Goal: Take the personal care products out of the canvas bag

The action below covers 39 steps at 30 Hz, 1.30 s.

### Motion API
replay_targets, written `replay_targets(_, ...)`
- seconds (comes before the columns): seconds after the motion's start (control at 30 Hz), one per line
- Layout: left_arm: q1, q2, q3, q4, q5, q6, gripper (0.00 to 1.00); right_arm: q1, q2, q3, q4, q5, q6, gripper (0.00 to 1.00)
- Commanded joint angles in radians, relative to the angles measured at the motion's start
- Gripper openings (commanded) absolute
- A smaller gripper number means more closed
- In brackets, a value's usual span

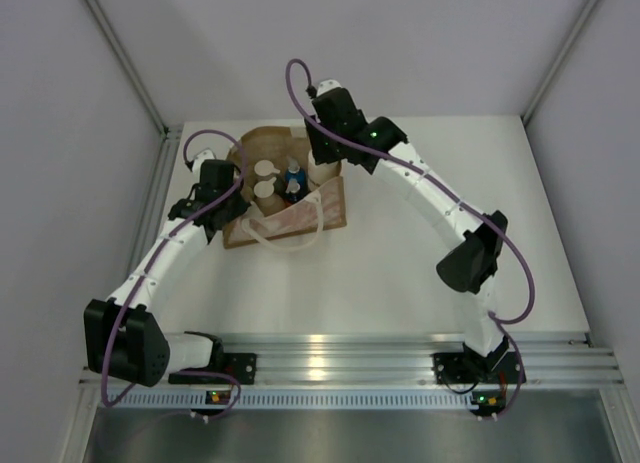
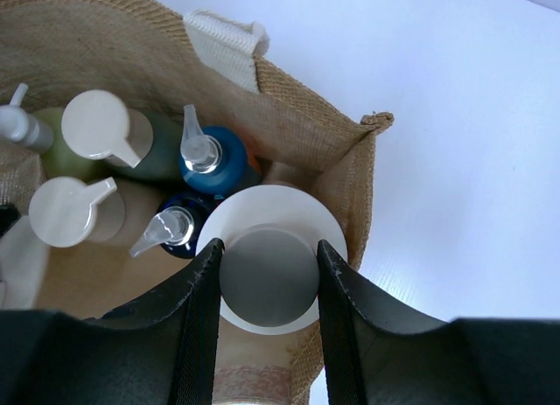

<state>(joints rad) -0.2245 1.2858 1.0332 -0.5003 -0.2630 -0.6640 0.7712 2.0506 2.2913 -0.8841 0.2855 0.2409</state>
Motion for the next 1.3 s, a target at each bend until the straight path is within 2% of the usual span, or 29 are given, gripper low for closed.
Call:
replay_targets(0.0,0.004,0.037,-0.019,-0.112,-0.054,0.040,0.00,-0.018,-0.112,0.097,0.108,-0.029,-0.072,0.00)
replay_targets(0.03,0.004,0.037,-0.019,-0.113,-0.056,0.041,0.00,-0.018,-0.125,0.097,0.122,-0.089,-0.096,0.00)
replay_targets(0.13,0.004,0.035,-0.022,-0.112,-0.061,0.043,0.00,-0.015,-0.155,0.099,0.132,-0.132,-0.137,0.00)
replay_targets(0.43,0.004,0.017,-0.022,-0.112,-0.076,0.050,0.00,-0.032,-0.273,0.168,0.169,-0.066,-0.151,0.00)
replay_targets(0.7,0.004,-0.022,-0.016,-0.113,-0.085,0.053,0.00,-0.174,-0.415,0.131,0.185,-0.065,-0.061,0.00)
replay_targets(0.77,0.004,-0.036,-0.010,-0.122,-0.093,0.055,0.00,-0.199,-0.443,0.077,0.182,-0.068,-0.071,0.00)
replay_targets(1.0,0.004,-0.085,-0.005,-0.139,-0.102,0.079,0.00,-0.286,-0.509,-0.238,0.229,0.067,-0.196,0.00)
replay_targets(1.13,0.004,-0.108,0.005,-0.139,-0.093,0.096,0.00,-0.369,-0.567,-0.531,0.449,0.035,-0.173,0.00)
replay_targets(1.27,0.004,-0.123,0.014,-0.139,-0.061,0.109,0.00,-0.414,-0.575,-0.719,0.698,-0.009,-0.170,0.00)
